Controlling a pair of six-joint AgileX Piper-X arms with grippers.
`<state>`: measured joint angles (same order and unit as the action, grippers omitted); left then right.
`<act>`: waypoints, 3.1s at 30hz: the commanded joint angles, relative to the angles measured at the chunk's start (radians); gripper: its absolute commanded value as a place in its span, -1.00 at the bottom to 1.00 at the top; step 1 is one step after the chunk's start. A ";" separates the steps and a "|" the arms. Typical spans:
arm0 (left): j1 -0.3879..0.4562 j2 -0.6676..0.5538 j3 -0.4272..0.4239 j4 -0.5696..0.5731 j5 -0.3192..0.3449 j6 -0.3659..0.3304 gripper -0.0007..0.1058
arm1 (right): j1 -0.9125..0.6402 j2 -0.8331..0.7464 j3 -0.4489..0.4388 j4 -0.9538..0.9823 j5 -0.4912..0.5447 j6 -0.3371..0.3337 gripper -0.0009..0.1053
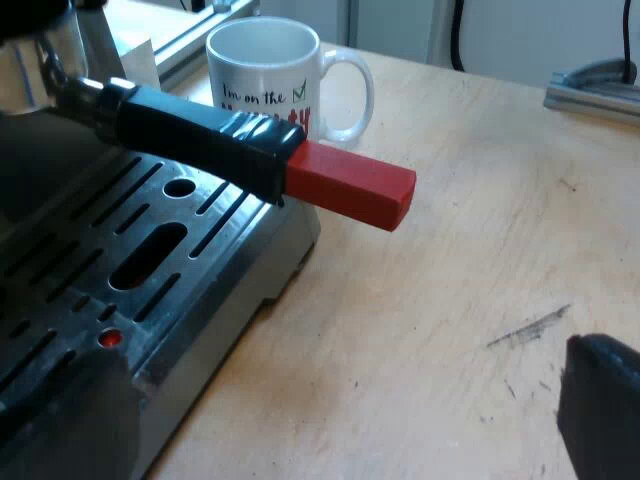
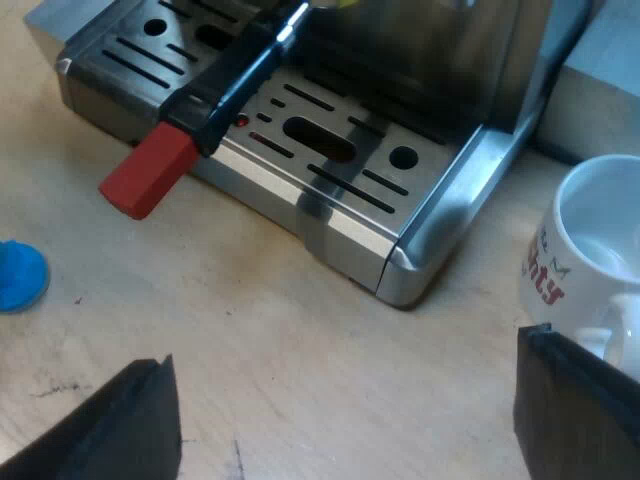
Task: Grind coffee beans and then tamp
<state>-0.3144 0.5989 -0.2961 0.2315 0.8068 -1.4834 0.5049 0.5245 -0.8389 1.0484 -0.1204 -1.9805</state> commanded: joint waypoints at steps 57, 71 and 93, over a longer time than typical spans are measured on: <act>-0.005 -0.004 -0.002 -0.013 0.022 0.000 0.63 | 0.956 0.297 0.365 -0.824 0.800 0.569 -0.36; -0.005 -0.004 -0.002 -0.013 0.022 0.000 0.63 | 0.956 0.434 0.392 -1.025 0.897 0.569 -0.58; -0.005 -0.004 -0.002 -0.013 0.022 0.000 0.63 | 1.049 0.580 0.455 -1.149 1.217 0.732 -0.59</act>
<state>-0.3144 0.5989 -0.2961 0.2308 0.8068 -1.4834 1.5526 1.1043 -0.3827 -0.0882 1.0777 -1.2479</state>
